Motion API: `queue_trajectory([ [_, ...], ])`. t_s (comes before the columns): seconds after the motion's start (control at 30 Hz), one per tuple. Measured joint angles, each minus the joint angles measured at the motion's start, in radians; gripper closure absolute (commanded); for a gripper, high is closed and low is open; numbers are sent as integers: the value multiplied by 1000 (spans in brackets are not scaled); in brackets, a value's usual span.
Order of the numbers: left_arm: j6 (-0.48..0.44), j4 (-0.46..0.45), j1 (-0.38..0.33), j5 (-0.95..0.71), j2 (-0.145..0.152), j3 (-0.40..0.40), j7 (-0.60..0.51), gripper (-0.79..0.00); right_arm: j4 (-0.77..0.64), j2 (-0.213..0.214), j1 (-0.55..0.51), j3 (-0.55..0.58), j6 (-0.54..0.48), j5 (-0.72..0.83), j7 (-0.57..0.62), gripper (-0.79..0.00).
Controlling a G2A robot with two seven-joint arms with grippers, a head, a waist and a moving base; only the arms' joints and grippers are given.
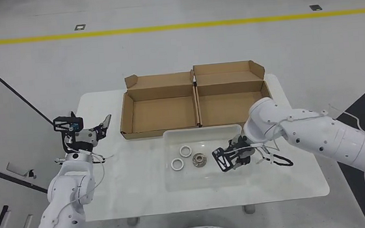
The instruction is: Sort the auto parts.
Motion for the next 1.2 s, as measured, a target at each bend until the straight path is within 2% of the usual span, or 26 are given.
queue_trajectory([
  [1.2, 0, 0, 0, 0, 0, 0, 0, -785, 65, -40, -24, 0, 0, -32, 0, -348],
])
